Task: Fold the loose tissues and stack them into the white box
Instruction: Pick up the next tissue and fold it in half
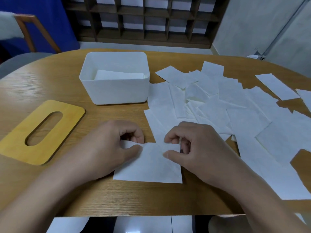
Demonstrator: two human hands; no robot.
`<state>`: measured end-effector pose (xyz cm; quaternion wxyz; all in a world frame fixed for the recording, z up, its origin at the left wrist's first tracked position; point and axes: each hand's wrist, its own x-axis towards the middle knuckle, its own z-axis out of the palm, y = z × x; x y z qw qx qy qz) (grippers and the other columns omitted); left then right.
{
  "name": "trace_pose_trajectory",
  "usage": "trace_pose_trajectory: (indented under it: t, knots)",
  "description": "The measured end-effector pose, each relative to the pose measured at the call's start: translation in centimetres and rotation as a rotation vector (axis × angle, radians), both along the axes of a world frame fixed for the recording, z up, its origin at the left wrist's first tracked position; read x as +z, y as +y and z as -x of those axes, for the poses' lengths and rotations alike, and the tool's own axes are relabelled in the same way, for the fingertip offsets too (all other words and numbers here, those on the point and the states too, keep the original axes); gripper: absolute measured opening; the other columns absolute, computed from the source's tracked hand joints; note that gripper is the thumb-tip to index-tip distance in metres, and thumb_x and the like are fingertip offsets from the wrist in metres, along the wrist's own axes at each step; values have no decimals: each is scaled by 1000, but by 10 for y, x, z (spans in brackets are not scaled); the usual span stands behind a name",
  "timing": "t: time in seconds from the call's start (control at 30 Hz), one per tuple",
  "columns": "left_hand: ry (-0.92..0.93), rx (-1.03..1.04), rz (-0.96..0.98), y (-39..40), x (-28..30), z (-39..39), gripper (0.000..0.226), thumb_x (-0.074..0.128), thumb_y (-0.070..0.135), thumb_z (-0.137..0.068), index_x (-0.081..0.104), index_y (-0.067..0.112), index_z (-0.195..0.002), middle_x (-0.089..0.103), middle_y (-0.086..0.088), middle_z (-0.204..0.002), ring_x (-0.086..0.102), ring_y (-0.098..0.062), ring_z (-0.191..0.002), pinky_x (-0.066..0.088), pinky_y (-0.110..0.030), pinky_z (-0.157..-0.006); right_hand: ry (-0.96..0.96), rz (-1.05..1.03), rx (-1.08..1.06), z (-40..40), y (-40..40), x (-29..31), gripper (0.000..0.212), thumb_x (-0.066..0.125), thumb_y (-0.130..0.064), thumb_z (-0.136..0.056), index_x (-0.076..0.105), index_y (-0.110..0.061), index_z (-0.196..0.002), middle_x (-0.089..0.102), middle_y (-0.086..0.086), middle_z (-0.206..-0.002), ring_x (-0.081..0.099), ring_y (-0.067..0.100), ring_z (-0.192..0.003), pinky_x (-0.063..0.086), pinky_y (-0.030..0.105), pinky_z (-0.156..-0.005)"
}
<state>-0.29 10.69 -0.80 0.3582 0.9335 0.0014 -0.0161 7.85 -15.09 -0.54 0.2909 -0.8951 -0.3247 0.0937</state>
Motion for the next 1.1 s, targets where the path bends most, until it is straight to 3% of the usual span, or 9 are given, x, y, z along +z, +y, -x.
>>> trace_pose_trajectory:
  t: [0.07, 0.17, 0.3, 0.4, 0.63, 0.73, 0.87, 1.1]
  knots:
    - [-12, -12, -24, 1, 0, -1, 10, 82, 28, -93, 74, 33, -91, 72, 17, -98, 65, -8, -91, 47, -20, -72, -51, -10, -13, -3, -1, -1, 20, 83, -51, -92, 78, -39, -107, 62, -26, -93, 60, -2, -93, 42, 13, -74]
    - [-76, -35, -77, 1, 0, -6, 22, 84, 32, -90, 74, 44, -107, 68, 27, -111, 59, 1, -114, 46, -17, -92, -122, -100, -117, -10, 3, -6, 15, 78, -46, -97, 81, -35, -106, 66, -21, -100, 61, 1, -94, 40, 12, -76]
    - [-218, -24, -98, -10, -3, -18, 22, 76, 28, -98, 77, 40, -117, 69, 25, -114, 59, -1, -118, 46, -19, -99, -234, -46, -173, -22, 14, -16, 19, 73, -36, -103, 82, -27, -117, 68, -14, -110, 59, 5, -98, 45, 20, -84]
    - [-276, -44, -167, -20, -12, -24, 26, 74, 23, -100, 78, 33, -123, 70, 23, -122, 56, -6, -123, 39, -15, -107, -292, 9, -166, -29, 21, -19, 15, 72, -30, -104, 82, -23, -113, 71, -8, -109, 60, 10, -99, 50, 28, -87]
    - [-263, -47, -188, -24, -22, -22, 27, 75, 25, -100, 81, 30, -126, 71, 21, -128, 54, -6, -126, 36, -12, -104, -374, 29, -163, -32, 29, -21, 14, 70, -17, -103, 79, -20, -93, 69, -4, -91, 61, 16, -83, 54, 38, -78]
    - [-273, -45, -192, -24, -23, -23, 27, 76, 26, -100, 81, 29, -127, 72, 19, -129, 56, -8, -126, 43, -23, -106, -378, 19, -171, -33, 30, -23, 17, 68, -15, -104, 76, -20, -90, 67, -4, -89, 60, 18, -83, 53, 39, -77]
    - [-277, -30, -197, -25, -23, -22, 27, 77, 28, -100, 82, 29, -127, 73, 18, -130, 56, -9, -127, 45, -27, -107, -359, 0, -178, -34, 29, -26, 15, 68, -16, -105, 76, -20, -93, 67, -5, -91, 61, 16, -84, 53, 35, -78]
    - [-277, -31, -206, -24, -21, -23, 28, 73, 32, -102, 80, 31, -129, 72, 19, -131, 54, -8, -128, 38, -20, -105, -226, -55, -211, -38, 26, -25, 17, 67, -21, -108, 77, -22, -94, 67, -10, -92, 61, 8, -86, 46, 24, -76]
